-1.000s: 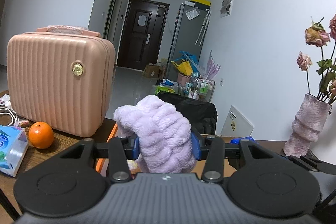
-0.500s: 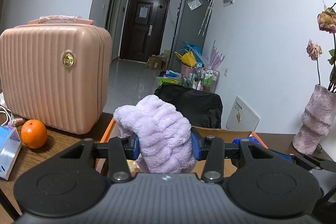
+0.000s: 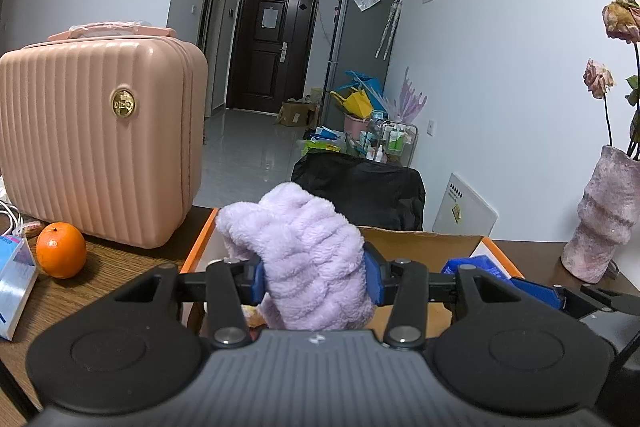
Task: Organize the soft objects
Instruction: 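Open both tools to drop the headband and tissues into the box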
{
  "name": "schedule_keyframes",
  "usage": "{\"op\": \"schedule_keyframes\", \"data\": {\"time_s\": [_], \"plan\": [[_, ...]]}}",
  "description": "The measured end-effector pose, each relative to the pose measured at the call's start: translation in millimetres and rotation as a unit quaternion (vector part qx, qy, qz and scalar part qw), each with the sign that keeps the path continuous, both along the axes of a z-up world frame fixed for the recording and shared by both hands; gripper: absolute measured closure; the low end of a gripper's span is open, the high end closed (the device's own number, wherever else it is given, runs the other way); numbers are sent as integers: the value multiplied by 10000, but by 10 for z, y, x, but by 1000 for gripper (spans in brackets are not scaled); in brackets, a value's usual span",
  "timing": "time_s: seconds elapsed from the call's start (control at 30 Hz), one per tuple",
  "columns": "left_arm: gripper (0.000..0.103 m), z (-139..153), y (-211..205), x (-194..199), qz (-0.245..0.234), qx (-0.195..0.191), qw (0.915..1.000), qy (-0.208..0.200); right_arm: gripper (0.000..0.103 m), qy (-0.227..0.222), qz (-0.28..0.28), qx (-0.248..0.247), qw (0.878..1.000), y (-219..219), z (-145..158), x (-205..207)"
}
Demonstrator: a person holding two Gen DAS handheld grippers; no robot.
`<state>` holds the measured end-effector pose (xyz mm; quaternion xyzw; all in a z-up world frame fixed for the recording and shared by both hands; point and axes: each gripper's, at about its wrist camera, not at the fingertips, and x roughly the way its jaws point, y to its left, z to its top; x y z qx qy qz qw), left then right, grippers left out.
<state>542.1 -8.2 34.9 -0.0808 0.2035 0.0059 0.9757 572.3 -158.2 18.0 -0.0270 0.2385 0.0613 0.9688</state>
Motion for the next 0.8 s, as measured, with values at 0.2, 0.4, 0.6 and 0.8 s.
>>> {"op": "schedule_keyframes", "data": {"time_s": [0.2, 0.4, 0.6, 0.8], "plan": [[17, 23, 38, -10, 89, -51, 9999, -20, 17, -160, -63, -67, 9998, -5, 22, -41], [0, 50, 58, -73, 446, -19, 9989, -139, 1, -143, -215, -67, 9996, -37, 19, -28], [0, 59, 44, -79, 437, 21, 9990, -112, 0, -104, -297, 38, 9995, -86, 29, -15], [0, 68, 42, -100, 461, -13, 9988, -138, 0, -123, -327, 70, 9994, -101, 43, -50]]}}
